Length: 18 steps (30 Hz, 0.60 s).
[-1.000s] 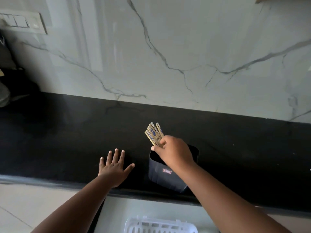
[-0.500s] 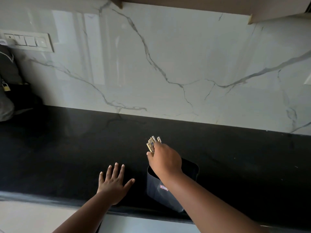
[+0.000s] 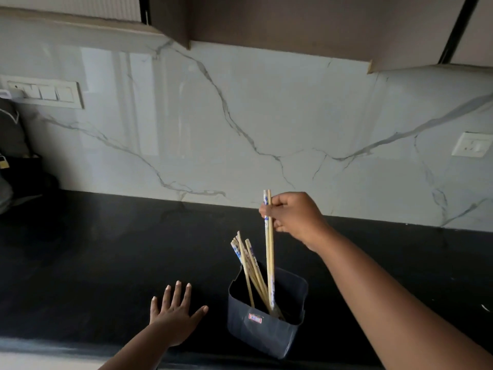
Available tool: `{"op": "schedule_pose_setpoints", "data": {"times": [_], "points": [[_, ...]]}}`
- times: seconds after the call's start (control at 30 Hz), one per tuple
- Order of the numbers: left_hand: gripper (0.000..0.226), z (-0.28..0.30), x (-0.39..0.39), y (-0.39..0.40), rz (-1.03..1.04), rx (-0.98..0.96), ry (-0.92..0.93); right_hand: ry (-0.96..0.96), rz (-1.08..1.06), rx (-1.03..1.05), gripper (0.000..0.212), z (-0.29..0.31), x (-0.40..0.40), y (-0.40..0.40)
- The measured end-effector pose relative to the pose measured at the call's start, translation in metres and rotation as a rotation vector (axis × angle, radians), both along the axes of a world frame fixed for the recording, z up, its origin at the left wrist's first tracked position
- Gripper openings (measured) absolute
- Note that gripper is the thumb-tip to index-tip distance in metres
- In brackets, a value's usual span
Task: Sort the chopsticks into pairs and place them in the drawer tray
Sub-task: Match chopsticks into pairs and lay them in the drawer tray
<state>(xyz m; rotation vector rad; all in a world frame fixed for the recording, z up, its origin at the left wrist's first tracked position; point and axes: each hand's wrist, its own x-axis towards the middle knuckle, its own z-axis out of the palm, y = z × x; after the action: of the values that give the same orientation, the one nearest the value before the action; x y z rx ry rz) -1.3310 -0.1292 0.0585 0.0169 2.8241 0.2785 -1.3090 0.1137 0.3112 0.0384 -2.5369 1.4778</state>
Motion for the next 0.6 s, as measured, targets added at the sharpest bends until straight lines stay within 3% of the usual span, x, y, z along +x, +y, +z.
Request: {"op": "schedule_pose_setpoints", "data": {"times": [0.1,0.23,0.37,0.47,0.6], "points": [[0.083,0.038,-0.010,0.009,0.031,0.119,0.061,0.039,0.027,-0.223,0.003,0.029,0.001,0.016],[0.065,0.122,-0.014,0.021,-0.285,0.303,0.674,0.046,0.048,-0.294,0.013,0.055,0.002,0.028],[0.075,0.192,-0.005,0.044,-0.782,0.130,1.171,0.050,0.098,-0.358,0.013,0.069,0.003,0.023],[0.060,0.218,-0.002,0.052,-1.025,-0.034,1.338,0.063,0.123,-0.376,0.013,0.072,0.005,0.016],[0.030,0.232,-0.001,0.055,-1.201,-0.060,1.491,0.084,0.138,-0.368,0.014,0.075,0.009,0.013]]}}
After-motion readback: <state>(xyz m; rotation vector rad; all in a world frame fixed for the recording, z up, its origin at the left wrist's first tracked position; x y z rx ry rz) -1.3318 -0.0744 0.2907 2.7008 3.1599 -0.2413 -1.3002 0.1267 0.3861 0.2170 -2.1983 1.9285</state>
